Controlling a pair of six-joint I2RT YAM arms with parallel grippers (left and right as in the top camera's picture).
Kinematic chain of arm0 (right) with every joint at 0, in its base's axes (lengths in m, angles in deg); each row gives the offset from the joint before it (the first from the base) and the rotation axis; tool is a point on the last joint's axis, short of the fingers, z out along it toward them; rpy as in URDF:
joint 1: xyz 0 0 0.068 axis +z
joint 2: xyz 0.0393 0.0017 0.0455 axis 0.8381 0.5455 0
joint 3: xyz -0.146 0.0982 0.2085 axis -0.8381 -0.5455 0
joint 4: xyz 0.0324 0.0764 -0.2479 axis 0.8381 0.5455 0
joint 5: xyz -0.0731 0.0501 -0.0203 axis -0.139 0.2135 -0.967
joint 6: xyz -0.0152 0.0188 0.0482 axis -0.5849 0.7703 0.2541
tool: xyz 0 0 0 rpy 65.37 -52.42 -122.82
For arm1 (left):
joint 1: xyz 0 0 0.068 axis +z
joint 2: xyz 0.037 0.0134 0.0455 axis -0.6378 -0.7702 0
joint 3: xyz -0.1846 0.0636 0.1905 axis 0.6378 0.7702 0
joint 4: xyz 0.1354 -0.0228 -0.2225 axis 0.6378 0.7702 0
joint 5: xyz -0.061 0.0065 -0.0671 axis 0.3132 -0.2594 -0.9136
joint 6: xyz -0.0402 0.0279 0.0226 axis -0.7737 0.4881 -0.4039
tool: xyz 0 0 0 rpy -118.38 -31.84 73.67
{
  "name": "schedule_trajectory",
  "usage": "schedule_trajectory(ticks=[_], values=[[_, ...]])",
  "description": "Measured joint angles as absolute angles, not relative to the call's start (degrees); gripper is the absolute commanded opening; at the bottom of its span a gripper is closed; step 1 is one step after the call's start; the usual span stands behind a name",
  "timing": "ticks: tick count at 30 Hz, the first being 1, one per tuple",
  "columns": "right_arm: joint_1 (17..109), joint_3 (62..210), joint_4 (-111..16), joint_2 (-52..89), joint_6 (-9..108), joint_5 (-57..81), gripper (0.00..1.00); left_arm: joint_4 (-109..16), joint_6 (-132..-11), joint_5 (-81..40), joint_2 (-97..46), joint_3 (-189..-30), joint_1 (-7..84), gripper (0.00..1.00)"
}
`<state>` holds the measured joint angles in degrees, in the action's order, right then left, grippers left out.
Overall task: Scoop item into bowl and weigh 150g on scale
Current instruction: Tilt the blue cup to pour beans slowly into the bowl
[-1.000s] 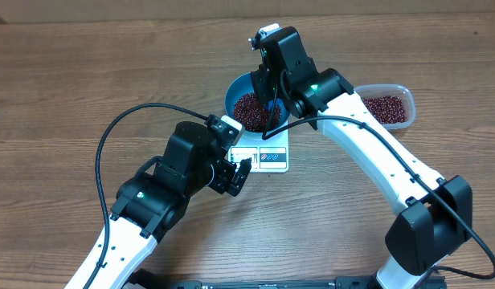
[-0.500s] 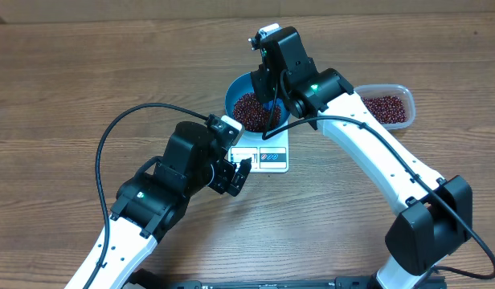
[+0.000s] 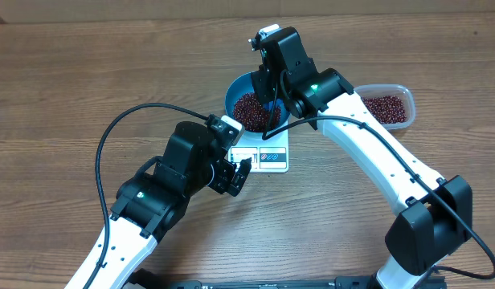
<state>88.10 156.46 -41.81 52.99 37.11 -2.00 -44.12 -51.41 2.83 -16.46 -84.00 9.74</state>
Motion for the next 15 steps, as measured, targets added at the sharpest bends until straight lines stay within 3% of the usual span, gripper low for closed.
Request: schedule_trajectory(ticks=[15], values=[[88.5, 156.5, -40.5, 53.0, 37.1, -4.0, 0.04, -44.1, -51.4, 2.8, -16.5, -84.0, 9.7, 1.00]])
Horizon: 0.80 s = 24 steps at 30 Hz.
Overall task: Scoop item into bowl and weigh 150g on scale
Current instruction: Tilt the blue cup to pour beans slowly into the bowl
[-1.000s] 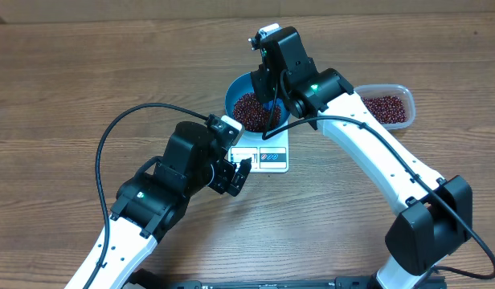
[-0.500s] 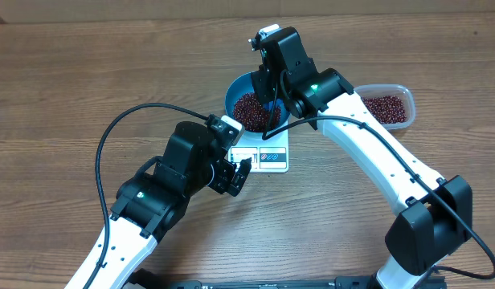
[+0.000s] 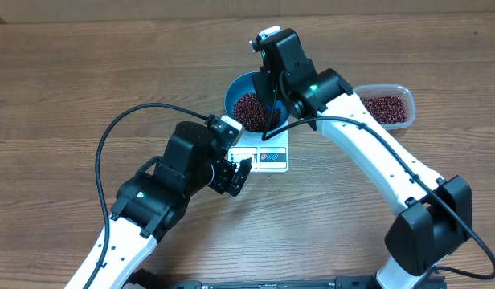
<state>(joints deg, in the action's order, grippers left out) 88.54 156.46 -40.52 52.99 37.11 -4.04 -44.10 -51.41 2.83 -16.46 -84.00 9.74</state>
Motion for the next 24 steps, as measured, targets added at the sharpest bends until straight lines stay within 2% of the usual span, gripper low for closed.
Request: schedule_trajectory(ticks=[24], values=[[88.9, 156.5, -39.3, 53.0, 37.1, -4.4, 0.04, -44.1, -51.4, 2.8, -16.5, -84.0, 9.7, 0.99]])
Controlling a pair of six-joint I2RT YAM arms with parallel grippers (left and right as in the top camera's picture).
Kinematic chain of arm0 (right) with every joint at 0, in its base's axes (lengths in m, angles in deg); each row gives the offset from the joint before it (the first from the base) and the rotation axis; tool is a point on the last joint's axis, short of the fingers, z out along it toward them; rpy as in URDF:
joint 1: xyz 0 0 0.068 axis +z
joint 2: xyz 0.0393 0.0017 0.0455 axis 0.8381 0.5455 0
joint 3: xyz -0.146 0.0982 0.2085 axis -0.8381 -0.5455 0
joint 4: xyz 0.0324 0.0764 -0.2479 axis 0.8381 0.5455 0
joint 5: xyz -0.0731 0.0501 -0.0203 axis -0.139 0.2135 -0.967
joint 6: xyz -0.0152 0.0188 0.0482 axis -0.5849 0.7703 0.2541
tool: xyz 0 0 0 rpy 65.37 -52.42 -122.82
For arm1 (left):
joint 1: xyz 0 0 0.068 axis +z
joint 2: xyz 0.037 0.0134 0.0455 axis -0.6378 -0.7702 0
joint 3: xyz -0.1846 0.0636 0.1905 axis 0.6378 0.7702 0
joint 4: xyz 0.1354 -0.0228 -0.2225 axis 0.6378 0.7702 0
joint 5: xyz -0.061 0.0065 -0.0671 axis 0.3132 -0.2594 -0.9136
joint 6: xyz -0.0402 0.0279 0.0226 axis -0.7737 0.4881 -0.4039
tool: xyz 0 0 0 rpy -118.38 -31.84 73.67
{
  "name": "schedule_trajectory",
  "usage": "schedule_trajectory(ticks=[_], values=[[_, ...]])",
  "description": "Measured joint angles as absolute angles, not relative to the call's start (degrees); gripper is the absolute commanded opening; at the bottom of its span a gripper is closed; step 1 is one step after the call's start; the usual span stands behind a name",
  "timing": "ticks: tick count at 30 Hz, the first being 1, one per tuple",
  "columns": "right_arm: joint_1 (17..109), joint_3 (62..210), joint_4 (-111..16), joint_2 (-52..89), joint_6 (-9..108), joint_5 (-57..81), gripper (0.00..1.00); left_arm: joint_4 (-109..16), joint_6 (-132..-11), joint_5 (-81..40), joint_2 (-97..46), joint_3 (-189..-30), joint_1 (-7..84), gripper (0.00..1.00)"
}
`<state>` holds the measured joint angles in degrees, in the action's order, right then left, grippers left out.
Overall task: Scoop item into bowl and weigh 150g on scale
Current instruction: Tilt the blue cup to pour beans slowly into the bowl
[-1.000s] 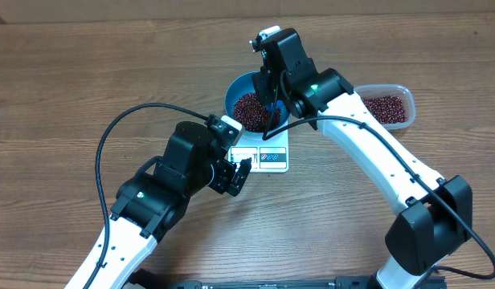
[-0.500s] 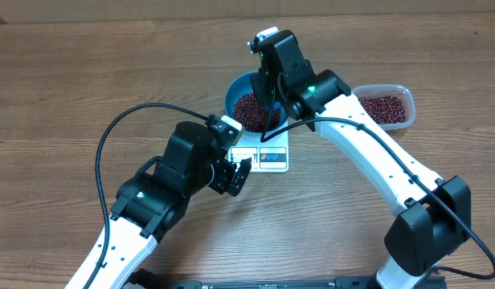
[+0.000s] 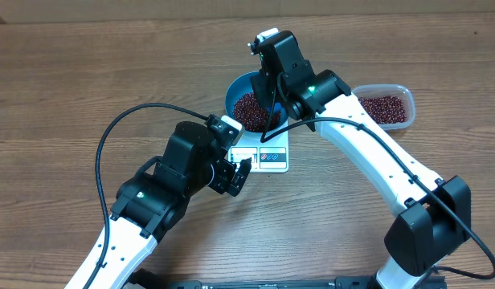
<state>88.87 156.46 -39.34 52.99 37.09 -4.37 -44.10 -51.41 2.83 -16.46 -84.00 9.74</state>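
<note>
A blue bowl (image 3: 241, 103) filled with red beans stands on the white scale (image 3: 273, 158), whose display faces the front. My right gripper (image 3: 269, 95) hangs over the bowl's right side, pointing down. Its fingers are hidden under the wrist, so its state and anything it holds cannot be made out. A thin black line runs from it down to the scale. My left gripper (image 3: 239, 175) sits low at the scale's front left corner, apart from the bowl. Its dark fingers look open with nothing between them.
A clear tub (image 3: 386, 108) of red beans stands to the right of the bowl, behind the right arm. The left arm's black cable (image 3: 111, 136) loops over the wooden table on the left.
The right wrist has shifted very slightly to the left over the bowl. The left arm, bowl, scale and tub are where they were.
At every moment the right gripper was over the bean-filled bowl on the scale, and the left gripper rested by the scale's front left corner. Only a tiny leftward drift of the right wrist shows across the frames.
</note>
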Motion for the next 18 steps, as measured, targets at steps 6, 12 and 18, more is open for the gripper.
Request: schedule_trajectory(ticks=[6, 12, 18], values=[[88.9, 156.5, -39.2, 53.0, 37.1, -5.4, 0.04, -44.1, -51.4, 2.8, -16.5, -84.0, 9.7, 1.00], [89.0, 156.5, -39.0, 53.0, 37.0, -6.5, 0.04, -44.1, -51.4, 2.8, -16.5, -84.0, 9.7, 1.00], [90.0, 156.5, -39.2, 53.0, 36.9, -7.1, 0.04, -44.1, -51.4, 2.8, -16.5, -84.0, 9.7, 1.00]])
